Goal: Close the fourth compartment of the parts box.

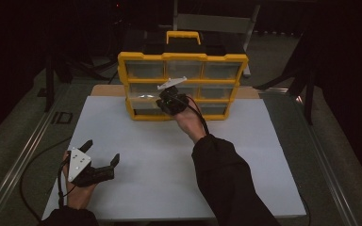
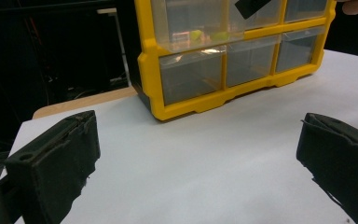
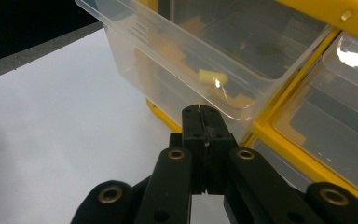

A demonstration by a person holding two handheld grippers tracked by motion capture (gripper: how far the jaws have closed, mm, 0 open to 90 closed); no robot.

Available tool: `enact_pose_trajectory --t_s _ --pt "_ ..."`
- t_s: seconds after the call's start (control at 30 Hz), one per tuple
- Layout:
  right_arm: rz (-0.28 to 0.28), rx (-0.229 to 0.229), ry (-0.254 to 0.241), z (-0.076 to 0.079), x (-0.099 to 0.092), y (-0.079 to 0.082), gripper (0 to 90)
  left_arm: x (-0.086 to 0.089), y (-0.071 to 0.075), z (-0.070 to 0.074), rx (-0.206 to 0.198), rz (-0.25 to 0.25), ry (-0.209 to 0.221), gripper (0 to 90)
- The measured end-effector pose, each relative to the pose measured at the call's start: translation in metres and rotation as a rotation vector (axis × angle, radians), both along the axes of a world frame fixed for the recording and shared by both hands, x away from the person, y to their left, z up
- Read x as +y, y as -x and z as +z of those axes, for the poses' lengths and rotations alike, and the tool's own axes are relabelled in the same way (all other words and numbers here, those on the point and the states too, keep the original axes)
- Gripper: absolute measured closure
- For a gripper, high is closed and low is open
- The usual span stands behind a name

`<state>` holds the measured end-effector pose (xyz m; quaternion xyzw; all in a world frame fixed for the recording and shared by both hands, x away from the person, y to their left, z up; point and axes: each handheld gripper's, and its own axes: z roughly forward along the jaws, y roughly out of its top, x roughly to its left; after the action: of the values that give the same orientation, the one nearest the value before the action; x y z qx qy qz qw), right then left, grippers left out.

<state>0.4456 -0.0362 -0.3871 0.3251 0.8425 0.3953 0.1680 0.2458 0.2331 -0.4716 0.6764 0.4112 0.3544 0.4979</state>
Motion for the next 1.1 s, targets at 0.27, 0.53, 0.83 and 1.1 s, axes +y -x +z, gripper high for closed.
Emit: enact_pose_trajectory --t_s 0.27,0.53,0.83,1.1 --pt "-0.011 -0.013 0.001 -0.0011 0.0011 -0.0018 90.0 -0.0004 -0.0001 -0.0001 0.001 0.002 -0.002 0.3" --pt "-0.023 -0.021 0.004 -0.0017 0.0019 -0.0041 90.0 0.0005 0.0000 -0.0004 0.001 0.003 -0.004 0.3" --pt "-0.032 -0.021 -0.004 -0.0024 0.0026 -0.0071 90.0 -0.0002 -0.0003 -0.0004 0.001 0.000 -0.004 0.3" --pt "-0.036 -0.027 -0.003 -0.0028 0.0030 -0.0087 90.0 0.0005 -0.0003 -0.0004 0.002 0.001 -0.005 0.3"
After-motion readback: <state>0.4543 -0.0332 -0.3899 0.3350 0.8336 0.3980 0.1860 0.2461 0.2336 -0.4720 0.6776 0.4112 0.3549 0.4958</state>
